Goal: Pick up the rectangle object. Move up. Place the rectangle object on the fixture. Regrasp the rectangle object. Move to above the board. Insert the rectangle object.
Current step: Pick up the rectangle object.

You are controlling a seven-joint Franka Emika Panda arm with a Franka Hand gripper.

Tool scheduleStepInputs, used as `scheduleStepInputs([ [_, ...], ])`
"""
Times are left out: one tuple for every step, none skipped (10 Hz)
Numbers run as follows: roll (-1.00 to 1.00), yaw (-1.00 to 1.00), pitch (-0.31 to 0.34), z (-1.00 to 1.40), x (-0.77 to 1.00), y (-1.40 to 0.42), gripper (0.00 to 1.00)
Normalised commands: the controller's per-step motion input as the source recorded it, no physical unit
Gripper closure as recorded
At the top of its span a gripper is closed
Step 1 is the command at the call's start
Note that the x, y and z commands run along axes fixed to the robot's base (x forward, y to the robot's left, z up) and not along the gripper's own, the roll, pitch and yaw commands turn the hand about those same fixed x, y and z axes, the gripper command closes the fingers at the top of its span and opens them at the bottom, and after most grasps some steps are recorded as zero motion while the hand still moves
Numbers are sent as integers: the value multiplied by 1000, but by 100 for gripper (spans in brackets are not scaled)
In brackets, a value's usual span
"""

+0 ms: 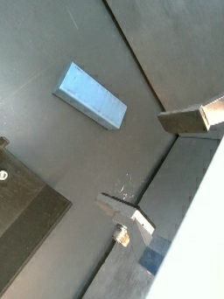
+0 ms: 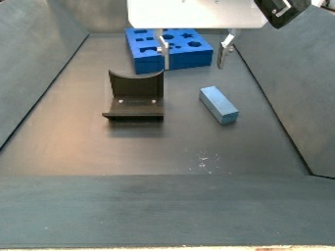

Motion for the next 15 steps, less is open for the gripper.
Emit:
scheduleStepInputs([
  [0, -11, 34, -51, 0, -31, 0],
  [-37, 0, 0, 0, 91, 0, 0],
  [-477, 629, 166, -180, -17, -83, 0],
  [-423, 817, 363, -143, 0, -69, 0],
  [-283, 874, 346, -169, -20, -71, 0],
  [-69, 923, 194, -180, -69, -146, 0],
  [0, 869, 31, -180, -157, -234, 0],
  [0, 746, 94, -180, -229, -331, 0],
  [0, 160, -71, -111, -157, -154, 0],
  [6, 0, -11, -6, -80, -89, 0],
  [0, 134, -514, -254, -574, -311, 0],
  [0, 206, -674, -309, -706, -331, 0],
  [0, 226, -677, -294, -691, -206, 0],
  [-9, 394, -431, -6, -597, 0, 0],
  [0, 0, 54, 0, 0, 0, 0],
])
